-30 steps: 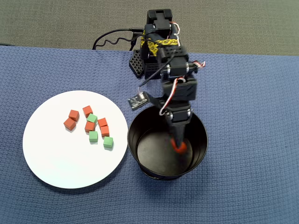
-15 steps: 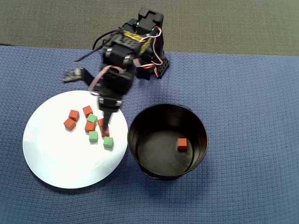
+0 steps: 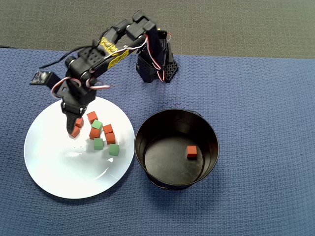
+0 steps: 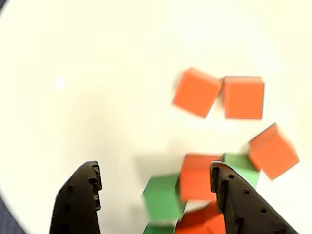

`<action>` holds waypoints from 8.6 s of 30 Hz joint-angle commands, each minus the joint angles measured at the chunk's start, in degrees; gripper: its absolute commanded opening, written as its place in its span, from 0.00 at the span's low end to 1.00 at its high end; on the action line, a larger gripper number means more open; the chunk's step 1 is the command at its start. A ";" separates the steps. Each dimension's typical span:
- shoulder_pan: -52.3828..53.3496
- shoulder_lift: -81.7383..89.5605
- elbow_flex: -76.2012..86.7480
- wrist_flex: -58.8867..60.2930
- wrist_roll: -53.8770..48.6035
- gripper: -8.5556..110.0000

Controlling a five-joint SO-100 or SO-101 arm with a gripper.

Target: Pick up the red cubes from the white plate and place them in the black recipient

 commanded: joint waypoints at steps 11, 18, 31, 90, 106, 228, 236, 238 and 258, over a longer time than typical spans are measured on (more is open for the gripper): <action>1.23 -12.66 -10.63 -2.55 2.29 0.25; 0.44 -14.15 -10.20 -4.04 2.55 0.24; -0.35 -17.31 -11.07 -5.19 2.81 0.22; -12.04 20.30 -2.37 6.77 13.80 0.27; 7.56 -0.35 -2.20 -2.55 -8.00 0.27; 10.02 -2.46 7.56 -6.15 -45.53 0.29; 9.76 -2.99 9.76 -7.12 -47.72 0.29; 9.40 -3.78 9.76 -8.35 -46.58 0.29; 2.99 -3.08 14.94 -11.51 -42.54 0.26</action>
